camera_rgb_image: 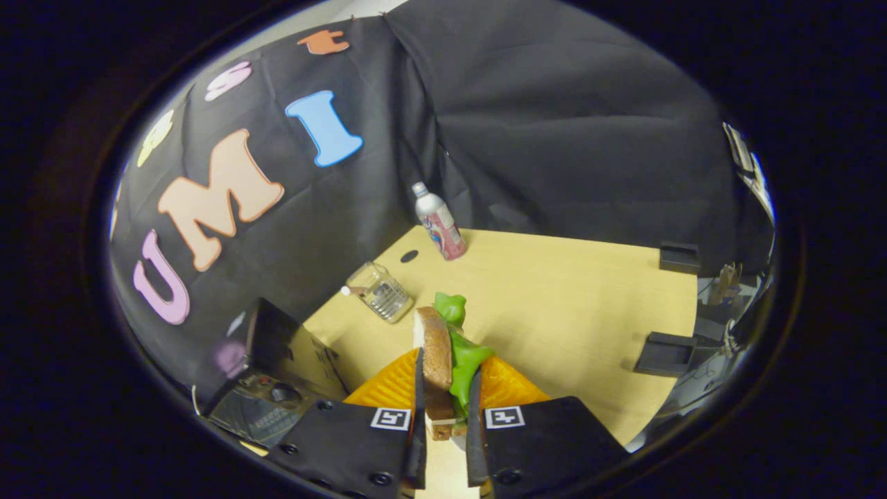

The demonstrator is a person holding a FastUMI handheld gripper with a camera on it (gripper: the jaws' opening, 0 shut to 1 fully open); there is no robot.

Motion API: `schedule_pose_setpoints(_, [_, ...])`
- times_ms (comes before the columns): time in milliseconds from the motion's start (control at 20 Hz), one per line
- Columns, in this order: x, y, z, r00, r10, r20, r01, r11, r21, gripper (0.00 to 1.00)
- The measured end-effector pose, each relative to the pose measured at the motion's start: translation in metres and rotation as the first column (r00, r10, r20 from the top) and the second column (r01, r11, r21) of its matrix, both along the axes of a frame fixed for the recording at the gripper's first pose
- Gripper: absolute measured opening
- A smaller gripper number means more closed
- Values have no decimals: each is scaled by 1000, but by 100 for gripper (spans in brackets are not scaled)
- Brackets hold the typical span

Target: Open the toaster oven, put the food inside, and close the toaster oven door.

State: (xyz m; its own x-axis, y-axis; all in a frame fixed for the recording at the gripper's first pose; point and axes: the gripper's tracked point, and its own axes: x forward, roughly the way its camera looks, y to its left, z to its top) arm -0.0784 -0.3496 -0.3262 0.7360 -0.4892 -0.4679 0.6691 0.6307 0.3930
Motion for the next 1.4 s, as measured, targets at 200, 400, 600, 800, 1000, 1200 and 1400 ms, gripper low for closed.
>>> schedule_pose_setpoints(200, [4, 34, 22, 988, -8, 153, -8, 995, 104, 24])
schedule_pose_setpoints(400, [0, 83, 27, 976, 25, 216, -64, 983, 174, 24])
schedule_pose_setpoints(600, [-16, 127, 38, 968, 51, 248, -103, 974, 203, 25])
schedule_pose_setpoints(800, [-22, 166, 33, 966, 102, 237, -158, 960, 232, 25])
schedule_pose_setpoints(1000, [-5, 211, 21, 958, 130, 257, -210, 925, 316, 24])
schedule_pose_setpoints(1200, [20, 247, -2, 953, 154, 260, -249, 890, 383, 24])
schedule_pose_setpoints(1400, [53, 283, -20, 949, 176, 262, -283, 845, 455, 24])
